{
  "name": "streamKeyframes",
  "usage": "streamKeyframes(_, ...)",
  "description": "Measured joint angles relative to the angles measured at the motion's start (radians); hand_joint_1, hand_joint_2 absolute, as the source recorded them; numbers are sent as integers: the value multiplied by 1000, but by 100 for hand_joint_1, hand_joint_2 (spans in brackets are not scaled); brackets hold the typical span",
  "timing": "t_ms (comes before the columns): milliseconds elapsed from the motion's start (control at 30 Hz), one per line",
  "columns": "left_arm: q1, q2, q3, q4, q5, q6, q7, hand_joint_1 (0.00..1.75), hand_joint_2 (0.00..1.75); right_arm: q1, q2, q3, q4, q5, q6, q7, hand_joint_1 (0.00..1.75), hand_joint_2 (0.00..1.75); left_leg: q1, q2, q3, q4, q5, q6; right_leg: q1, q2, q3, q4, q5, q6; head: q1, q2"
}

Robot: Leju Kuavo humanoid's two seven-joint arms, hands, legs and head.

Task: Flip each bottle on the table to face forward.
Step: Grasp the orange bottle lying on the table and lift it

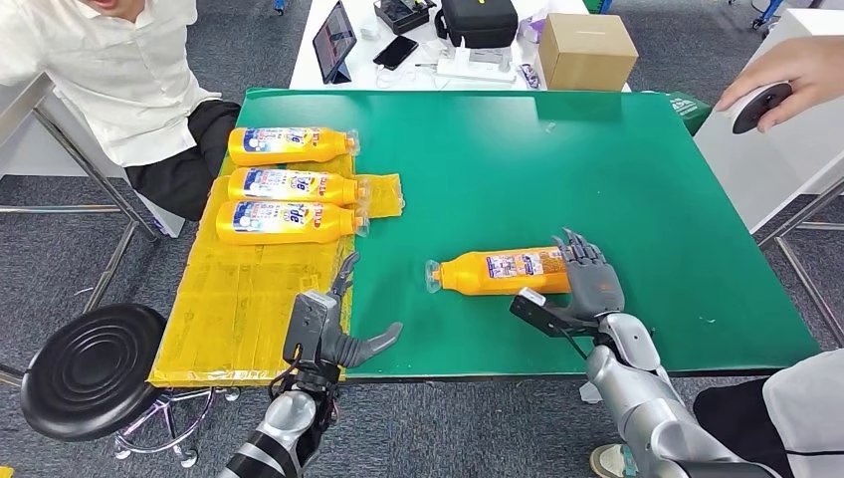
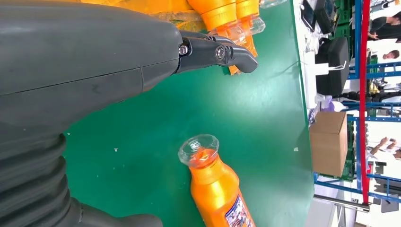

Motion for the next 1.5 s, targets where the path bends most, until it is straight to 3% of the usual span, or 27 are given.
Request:
streamKeyframes(500, -27, -1, -23, 16, 32, -34, 1, 0, 175, -16, 28, 20, 51, -33, -1, -43, 0, 175, 0, 0, 0, 0, 0, 0, 0, 0, 0, 0, 0, 0, 0, 0)
streamKeyframes(800, -34, -1, -31, 16, 66, -75, 1, 0, 175, -48, 15, 56, 79, 5, 10, 13, 0, 175, 0, 0, 0, 0, 0, 0, 0, 0, 0, 0, 0, 0, 0, 0)
streamKeyframes(1267, -44, 0, -44, 16, 76, -101, 13, 0, 175, -75, 32, 57, 118, -30, 130, 86, 0, 175, 0, 0, 1, 0, 0, 0, 0, 0, 0, 0, 0, 0, 0, 0)
streamKeyframes(1300, -44, 0, -44, 16, 77, -102, 13, 0, 175, -77, 33, 57, 120, -33, 138, 88, 11, 175, 0, 0, 1, 0, 0, 0, 0, 0, 1, 0, 0, 0, 0, 0)
streamKeyframes(1400, -45, 0, -44, 16, 81, -102, 14, 0, 175, -81, 33, 57, 121, -40, 154, 89, 142, 175, 0, 0, 2, 0, 0, 0, 0, 0, 1, 0, 0, 0, 0, 0)
streamKeyframes(1433, -45, 0, -44, 16, 82, -102, 15, 0, 175, -82, 33, 57, 122, -41, 157, 89, 175, 175, 0, 0, 2, 0, 0, 0, 0, 0, 1, 0, 0, 0, 0, 0)
streamKeyframes(1500, -45, 0, -44, 16, 82, -102, 15, 0, 175, -82, 33, 57, 123, -47, 162, 87, 175, 175, 0, 0, 2, 0, 0, 0, 0, 0, 1, 0, 0, 0, 0, 0)
